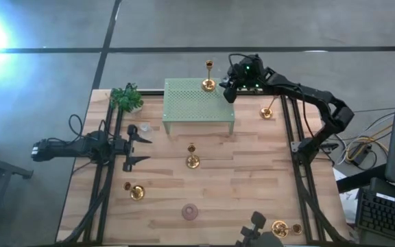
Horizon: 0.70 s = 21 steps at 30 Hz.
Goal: Pick & Place candle stick holders
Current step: Put the transparent glass candle holder on the shelf
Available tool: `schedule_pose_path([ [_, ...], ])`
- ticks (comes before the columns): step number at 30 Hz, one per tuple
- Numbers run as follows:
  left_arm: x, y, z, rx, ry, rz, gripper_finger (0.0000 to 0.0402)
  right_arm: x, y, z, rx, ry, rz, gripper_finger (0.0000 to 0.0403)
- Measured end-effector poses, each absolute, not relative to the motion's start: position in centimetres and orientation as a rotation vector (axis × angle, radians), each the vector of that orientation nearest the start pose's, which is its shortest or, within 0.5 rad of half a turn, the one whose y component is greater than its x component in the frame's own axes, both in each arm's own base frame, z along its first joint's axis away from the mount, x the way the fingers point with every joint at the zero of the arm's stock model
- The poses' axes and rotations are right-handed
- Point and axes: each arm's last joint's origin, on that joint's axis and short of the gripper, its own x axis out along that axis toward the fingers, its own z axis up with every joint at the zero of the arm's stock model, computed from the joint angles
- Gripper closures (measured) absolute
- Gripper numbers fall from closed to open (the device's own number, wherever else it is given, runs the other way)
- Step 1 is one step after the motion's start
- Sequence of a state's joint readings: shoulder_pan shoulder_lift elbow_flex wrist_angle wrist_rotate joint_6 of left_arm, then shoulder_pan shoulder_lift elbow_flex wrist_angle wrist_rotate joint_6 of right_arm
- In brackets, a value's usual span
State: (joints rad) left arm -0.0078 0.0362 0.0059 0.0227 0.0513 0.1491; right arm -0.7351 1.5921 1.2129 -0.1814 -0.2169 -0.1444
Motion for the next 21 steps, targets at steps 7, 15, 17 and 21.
schedule_pose_path([
  [7, 9.95, -0.23, 16.49, 0.149, 0.003, -0.06, 0.0119, 26.65, -23.71, 27.86, 0.141, 0.548, -0.478, 0.0283],
  [15, 9.95, -0.23, 16.49, 0.149, 0.003, -0.06, 0.0119, 26.63, -23.76, 27.71, 0.146, 0.556, -0.479, 0.0283],
  [17, 9.95, -0.23, 16.49, 0.149, 0.003, -0.06, 0.0119, 26.68, -23.84, 27.63, 0.146, 0.556, -0.479, 0.0283],
  [21, 9.95, -0.23, 16.49, 0.149, 0.003, -0.06, 0.0119, 26.74, -23.9, 27.53, 0.146, 0.557, -0.479, 0.0283],
])
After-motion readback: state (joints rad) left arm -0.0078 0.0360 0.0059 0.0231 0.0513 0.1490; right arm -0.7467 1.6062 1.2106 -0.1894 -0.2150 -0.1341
